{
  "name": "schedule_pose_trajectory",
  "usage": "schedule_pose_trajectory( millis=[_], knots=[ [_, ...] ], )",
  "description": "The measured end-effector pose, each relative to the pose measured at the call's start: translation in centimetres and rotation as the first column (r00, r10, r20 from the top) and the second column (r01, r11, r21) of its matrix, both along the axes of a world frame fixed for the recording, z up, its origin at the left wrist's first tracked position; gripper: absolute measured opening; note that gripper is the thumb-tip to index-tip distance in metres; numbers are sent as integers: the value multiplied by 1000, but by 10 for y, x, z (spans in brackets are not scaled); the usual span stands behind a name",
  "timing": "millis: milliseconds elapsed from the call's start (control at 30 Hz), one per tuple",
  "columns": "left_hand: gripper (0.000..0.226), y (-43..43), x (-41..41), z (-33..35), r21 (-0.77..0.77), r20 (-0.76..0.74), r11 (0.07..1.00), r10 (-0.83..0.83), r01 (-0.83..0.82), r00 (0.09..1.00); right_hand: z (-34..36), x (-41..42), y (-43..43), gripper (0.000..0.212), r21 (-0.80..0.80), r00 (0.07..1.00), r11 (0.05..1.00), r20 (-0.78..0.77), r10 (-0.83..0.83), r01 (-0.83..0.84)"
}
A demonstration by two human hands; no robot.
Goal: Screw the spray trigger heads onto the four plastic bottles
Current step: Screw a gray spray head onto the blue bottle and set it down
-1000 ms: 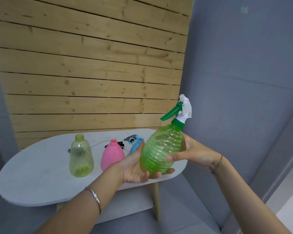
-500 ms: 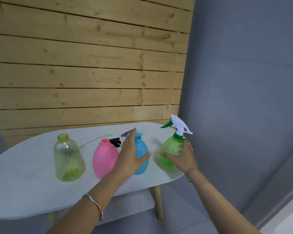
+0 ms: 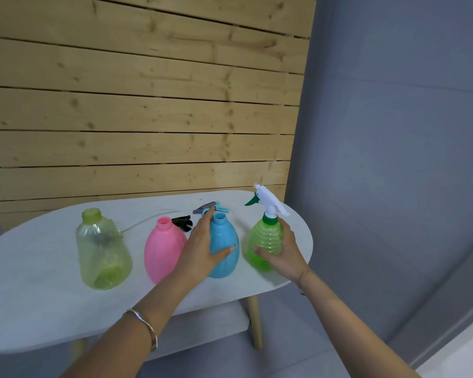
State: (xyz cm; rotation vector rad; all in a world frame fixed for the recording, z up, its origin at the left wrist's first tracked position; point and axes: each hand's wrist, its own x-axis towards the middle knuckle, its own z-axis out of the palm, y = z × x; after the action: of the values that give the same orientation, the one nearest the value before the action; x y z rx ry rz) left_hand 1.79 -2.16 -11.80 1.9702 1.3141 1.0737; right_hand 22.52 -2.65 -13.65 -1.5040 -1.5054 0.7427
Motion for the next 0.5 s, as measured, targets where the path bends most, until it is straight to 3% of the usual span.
schedule_pose_trajectory(
  millis=[167,500],
  knots=[
    [78,1,1,-2,-15,-48,999,46,-47,998,-2,-5,2,68,25,996,998,-76,-57,59],
    [84,0,2,-7,-87,-17,995,44,-46,999,-4,-9,9,82,22,984,985,-47,-171,172]
  ],
)
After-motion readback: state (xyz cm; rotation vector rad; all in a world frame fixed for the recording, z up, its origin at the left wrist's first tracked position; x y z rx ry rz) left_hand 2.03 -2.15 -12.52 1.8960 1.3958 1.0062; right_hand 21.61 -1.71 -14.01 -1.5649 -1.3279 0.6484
